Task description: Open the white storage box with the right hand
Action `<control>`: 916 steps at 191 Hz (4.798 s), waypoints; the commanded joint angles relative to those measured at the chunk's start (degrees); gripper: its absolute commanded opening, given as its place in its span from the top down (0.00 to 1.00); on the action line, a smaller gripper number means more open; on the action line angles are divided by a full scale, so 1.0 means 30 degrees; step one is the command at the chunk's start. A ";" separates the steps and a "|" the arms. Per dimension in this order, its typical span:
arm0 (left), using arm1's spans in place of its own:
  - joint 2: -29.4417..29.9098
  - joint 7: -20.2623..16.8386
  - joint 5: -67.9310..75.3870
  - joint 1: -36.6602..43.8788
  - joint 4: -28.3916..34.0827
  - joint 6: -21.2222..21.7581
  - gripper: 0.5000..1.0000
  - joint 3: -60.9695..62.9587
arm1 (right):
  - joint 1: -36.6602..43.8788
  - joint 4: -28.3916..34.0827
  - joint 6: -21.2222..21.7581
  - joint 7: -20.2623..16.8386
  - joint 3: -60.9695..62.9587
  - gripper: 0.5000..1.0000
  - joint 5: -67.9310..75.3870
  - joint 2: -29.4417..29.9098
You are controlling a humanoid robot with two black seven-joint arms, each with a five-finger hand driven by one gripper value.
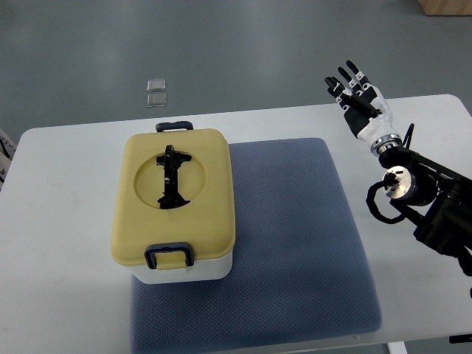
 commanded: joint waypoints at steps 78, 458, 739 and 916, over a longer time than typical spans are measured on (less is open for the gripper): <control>0.0000 0.0000 0.0005 0.0000 -0.0014 -0.0002 0.00 0.0002 | -0.0026 0.0000 -0.0077 0.0029 0.0001 0.14 0.0001 -0.0121; 0.0000 0.0000 0.0005 0.0000 0.0015 -0.0002 0.00 0.0002 | 1.0169 0.4190 0.4991 -0.0176 -0.4072 0.15 -2.0301 -0.4809; 0.0000 0.0000 0.0005 0.0000 -0.0014 -0.0002 0.00 0.0002 | 1.5912 0.7354 0.8185 -0.0205 -0.9052 0.40 -3.3104 0.1929; 0.0000 0.0000 0.0005 0.0000 0.0015 -0.0002 0.00 0.0002 | 1.5091 0.7764 0.7394 -0.0205 -0.8818 0.69 -3.2958 0.1871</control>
